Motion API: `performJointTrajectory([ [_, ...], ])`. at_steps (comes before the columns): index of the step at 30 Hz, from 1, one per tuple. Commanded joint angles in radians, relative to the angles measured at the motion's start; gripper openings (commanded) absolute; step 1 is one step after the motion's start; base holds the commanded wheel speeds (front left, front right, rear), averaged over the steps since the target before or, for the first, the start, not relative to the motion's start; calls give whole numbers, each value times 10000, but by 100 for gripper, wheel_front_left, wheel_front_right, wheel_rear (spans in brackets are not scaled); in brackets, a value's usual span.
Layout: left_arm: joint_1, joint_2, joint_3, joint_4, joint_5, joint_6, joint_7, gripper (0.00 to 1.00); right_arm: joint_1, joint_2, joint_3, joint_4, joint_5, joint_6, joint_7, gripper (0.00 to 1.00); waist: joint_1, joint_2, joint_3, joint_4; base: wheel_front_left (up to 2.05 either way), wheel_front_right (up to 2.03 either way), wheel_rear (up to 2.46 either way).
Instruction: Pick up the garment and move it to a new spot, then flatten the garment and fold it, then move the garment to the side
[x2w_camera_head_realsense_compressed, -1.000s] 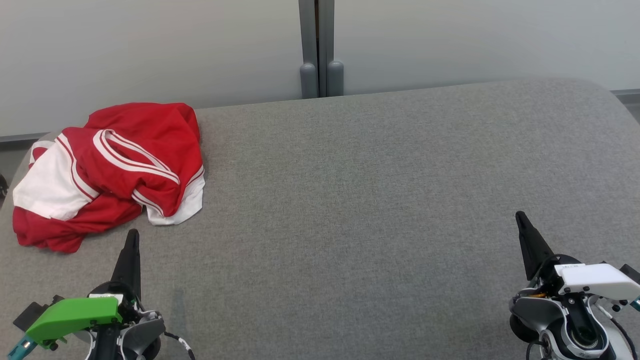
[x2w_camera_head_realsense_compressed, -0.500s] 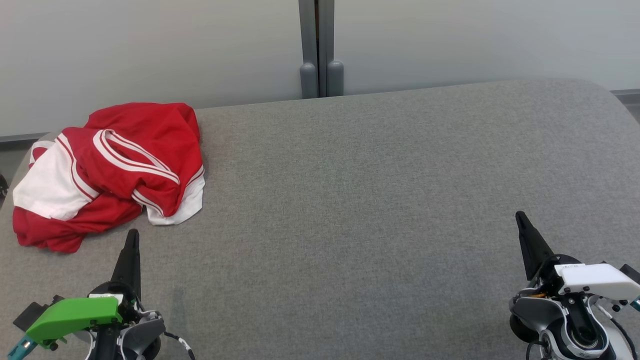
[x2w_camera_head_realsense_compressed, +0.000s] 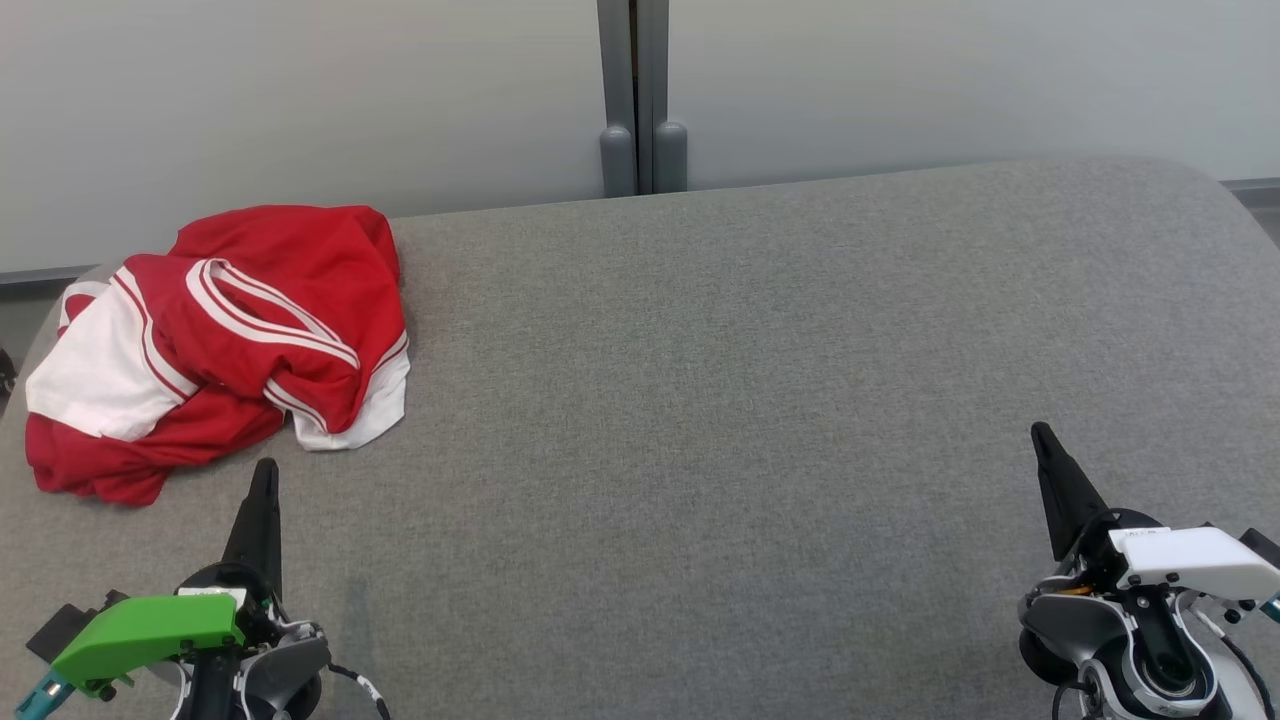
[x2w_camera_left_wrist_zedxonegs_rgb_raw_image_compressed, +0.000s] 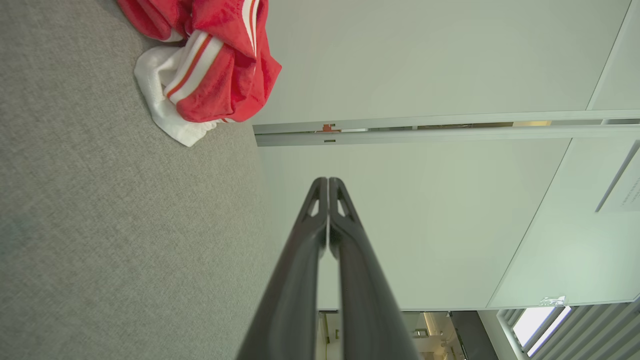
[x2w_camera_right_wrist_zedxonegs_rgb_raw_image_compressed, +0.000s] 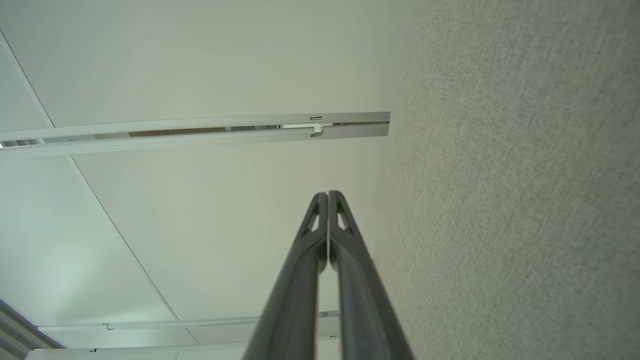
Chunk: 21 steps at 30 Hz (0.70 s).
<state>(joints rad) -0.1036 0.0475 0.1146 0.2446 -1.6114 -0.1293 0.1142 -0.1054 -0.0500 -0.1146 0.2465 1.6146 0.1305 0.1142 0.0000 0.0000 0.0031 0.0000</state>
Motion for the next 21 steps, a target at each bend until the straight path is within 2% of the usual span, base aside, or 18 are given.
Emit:
performJointTrajectory([
  [1, -121, 60, 4, 8, -29, -54, 21, 0, -61, -10, 3, -47, -39, 4, 18, 0, 0, 0, 0, 0, 0, 0, 0],
  [5, -121, 60, 4, 8, -29, -54, 21, 0, -61, -10, 3, -47, -40, 4, 18, 0, 0, 0, 0, 0, 0, 0, 0],
  [6, 1, 0, -2, 3, 1, 2, -3, 100, 1, 0, 2, 3, -2, 0, -4, 100, 0, 0, 0, 0, 0, 0, 0],
  [11, 337, -81, -72, 377, 9, 28, -45, 100, 329, 104, 54, 389, -12, -2, -38, 100, 0, 0, 1, -1, 0, 0, 0],
  [21, 448, -65, -429, 92, 338, 29, -545, 100, 369, 87, 284, 274, -550, -1, -539, 100, 0, 0, 6, -3, 0, 0, 0],
])
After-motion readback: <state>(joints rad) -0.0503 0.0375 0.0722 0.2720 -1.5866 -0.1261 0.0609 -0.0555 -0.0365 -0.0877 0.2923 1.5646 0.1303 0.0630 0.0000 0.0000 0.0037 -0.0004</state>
